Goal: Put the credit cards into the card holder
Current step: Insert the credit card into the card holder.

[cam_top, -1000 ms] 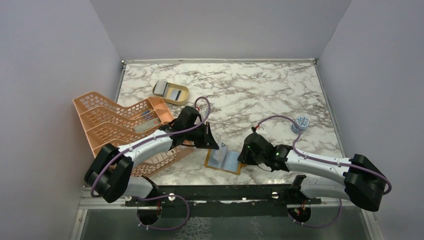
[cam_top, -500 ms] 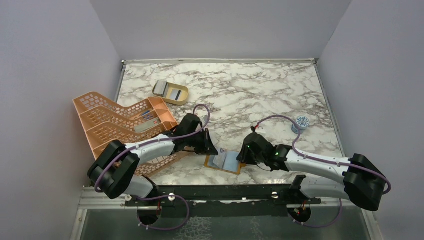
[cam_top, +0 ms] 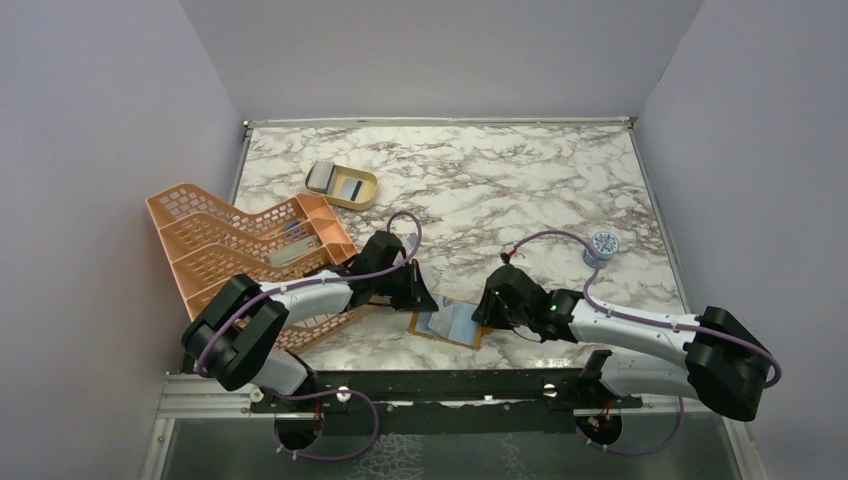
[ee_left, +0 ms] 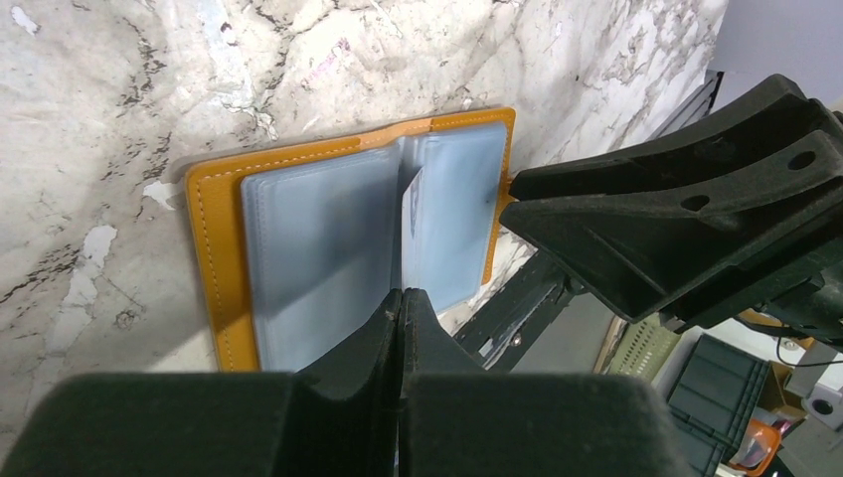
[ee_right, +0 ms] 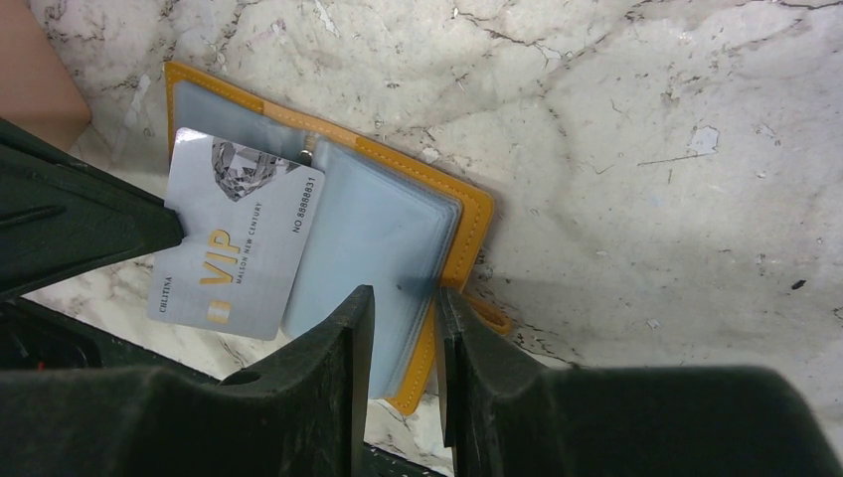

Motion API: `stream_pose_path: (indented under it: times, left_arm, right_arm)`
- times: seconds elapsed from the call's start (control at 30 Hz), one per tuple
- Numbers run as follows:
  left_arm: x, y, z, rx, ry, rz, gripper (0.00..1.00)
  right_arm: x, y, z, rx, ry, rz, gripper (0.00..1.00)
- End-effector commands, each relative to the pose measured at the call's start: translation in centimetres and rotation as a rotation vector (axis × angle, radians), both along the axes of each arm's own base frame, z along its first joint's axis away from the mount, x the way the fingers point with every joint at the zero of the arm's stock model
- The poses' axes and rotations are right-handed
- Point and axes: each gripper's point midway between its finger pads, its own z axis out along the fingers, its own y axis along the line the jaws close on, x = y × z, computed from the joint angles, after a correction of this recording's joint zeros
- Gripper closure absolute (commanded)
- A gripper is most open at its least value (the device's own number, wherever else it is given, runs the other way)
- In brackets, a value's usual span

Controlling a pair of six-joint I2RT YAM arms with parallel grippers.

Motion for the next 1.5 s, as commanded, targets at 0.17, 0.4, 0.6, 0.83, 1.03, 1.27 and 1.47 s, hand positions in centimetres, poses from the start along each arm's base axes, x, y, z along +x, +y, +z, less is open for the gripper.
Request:
stream_pose_path:
  times: [0.17,0.4,0.6,0.83,1.03,1.27,1.47]
  left_arm:
    - [0.1,-0.3,-0.9,-0.002,-0.034,0.006,1.0]
    - [0.2,-0.1,-1.6,0.031,-0.047,0.012,1.0]
    - [0.2,0.2,-2.3,0.074,-0.05,0.009,1.0]
    - [0.2,0.3,-2.8,0.108,-0.066,-0.009,1.0]
    - [0.3,0.3,-2.9,0.134,-0.09,-0.026,1.0]
    - [0.4,0.4,-3.4,0.182,-0.124,-0.044,1.0]
    - [0.7,0.7,-3.6,0.257,-0.171,-0.076,1.0]
  right_arm:
    - [-0.5,0.1,-0.7,0.003,0.012,0.016,0.71]
    - [-0.7,-0.1,-0.9,0.002,0.017,0.014,0.71]
    - [-0.7,-0.1,-0.9,0.003,0.017,0.014,0.71]
    - [-0.7,0.0,-0.9,0.004,0.02,0.016,0.71]
    - [-0.7,0.1,-0.8,0.006,0.018,0.017,0.71]
    - [-0.8,0.0,-0.8,0.006,0.023,0.018,0.71]
    - [-0.8,0.0,-0.8,0.007,0.021,0.017,0.71]
